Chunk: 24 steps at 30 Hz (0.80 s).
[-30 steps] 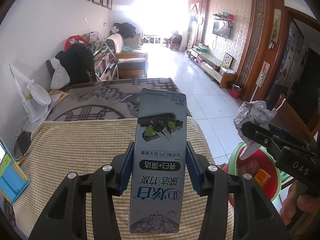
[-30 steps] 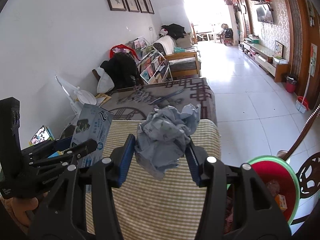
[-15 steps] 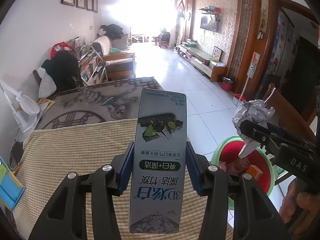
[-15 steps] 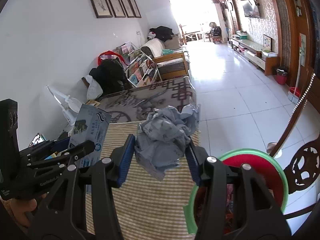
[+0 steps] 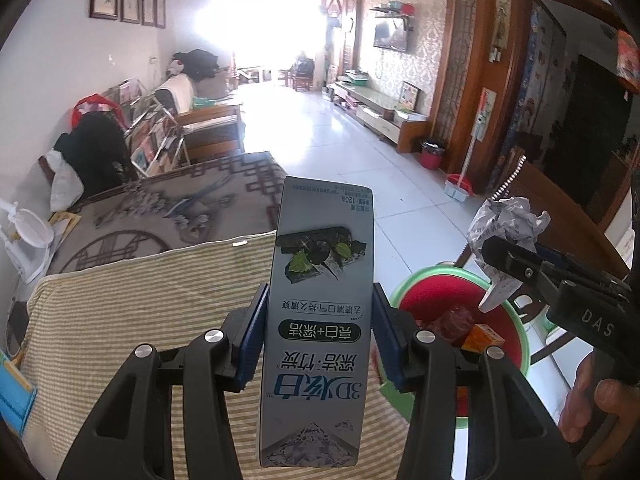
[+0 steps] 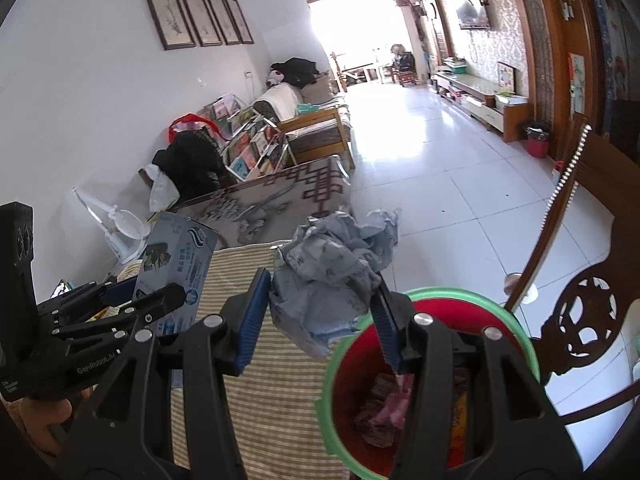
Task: Collect trash
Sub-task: 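Hold the carton and paper over the red bucket and open both grippers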
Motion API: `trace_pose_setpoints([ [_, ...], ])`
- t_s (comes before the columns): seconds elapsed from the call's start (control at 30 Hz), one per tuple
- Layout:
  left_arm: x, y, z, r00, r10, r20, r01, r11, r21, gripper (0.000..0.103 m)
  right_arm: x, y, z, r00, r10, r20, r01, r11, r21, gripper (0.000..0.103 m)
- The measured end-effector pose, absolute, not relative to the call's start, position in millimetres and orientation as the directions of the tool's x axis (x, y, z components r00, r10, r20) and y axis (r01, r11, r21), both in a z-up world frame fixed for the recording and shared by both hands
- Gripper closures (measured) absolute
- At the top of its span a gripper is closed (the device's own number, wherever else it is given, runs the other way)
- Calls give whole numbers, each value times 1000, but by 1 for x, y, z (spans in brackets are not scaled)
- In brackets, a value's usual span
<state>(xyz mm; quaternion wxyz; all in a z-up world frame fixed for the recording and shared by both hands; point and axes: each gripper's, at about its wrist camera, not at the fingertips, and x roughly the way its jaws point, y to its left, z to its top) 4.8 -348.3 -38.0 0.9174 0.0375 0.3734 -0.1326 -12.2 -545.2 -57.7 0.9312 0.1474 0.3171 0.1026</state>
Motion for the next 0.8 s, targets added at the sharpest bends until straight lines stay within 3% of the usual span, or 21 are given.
trace_pose_setpoints([
  [0.8, 20, -444, -69, 545, -343, -765, 459, 886, -71, 56, -35, -628, -91, 749, 142, -647, 106, 939, 328, 55],
])
